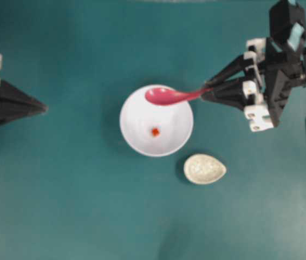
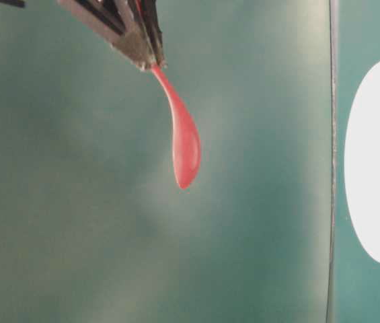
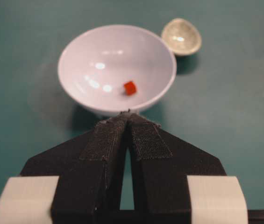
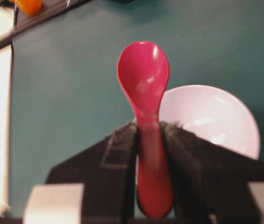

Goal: Grip the spoon and scoop the red block from the bowl with right arm.
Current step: 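Carry the spoon over the white bowl and lower it inside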

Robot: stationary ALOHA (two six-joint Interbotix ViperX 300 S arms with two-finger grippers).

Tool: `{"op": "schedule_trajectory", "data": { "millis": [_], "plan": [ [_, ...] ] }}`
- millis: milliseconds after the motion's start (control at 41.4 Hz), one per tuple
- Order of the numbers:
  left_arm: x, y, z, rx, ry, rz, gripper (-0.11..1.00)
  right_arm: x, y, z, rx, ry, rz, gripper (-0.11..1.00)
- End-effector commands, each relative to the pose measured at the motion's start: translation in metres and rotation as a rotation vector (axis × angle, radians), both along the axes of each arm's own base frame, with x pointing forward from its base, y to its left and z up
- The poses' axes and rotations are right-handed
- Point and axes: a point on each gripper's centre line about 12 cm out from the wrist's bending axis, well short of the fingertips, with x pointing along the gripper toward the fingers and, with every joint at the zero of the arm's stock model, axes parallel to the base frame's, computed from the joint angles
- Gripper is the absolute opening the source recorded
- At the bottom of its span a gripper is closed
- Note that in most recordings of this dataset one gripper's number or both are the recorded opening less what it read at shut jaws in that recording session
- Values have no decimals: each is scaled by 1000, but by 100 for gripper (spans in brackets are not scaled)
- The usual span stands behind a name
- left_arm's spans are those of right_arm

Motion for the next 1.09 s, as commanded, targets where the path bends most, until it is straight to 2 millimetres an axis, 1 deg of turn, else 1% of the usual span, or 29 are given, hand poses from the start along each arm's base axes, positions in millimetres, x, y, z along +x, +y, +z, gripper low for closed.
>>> {"op": "schedule_trajectory", "data": {
  "millis": [0, 97, 339, 532, 774, 1064],
  "plan": [
    [2, 0, 7, 0, -14, 2, 0, 5, -2, 12, 63, -29, -29, 24],
    [1, 0, 6, 0, -8, 2, 0, 6, -1, 11, 106, -17, -37, 24],
    [1, 0, 7, 0, -9, 2, 0, 11, 4, 8, 38, 63, 47, 24],
    [1, 0, 7, 0, -9, 2, 0, 27, 6, -3, -27, 186, 131, 24],
    [0, 0, 8, 2, -17, 2, 0, 48, 3, -16, -118, 345, 223, 24],
    [0, 0, 10, 0, -23, 2, 0, 62, 0, -21, -146, 411, 253, 24]
  ]
}}
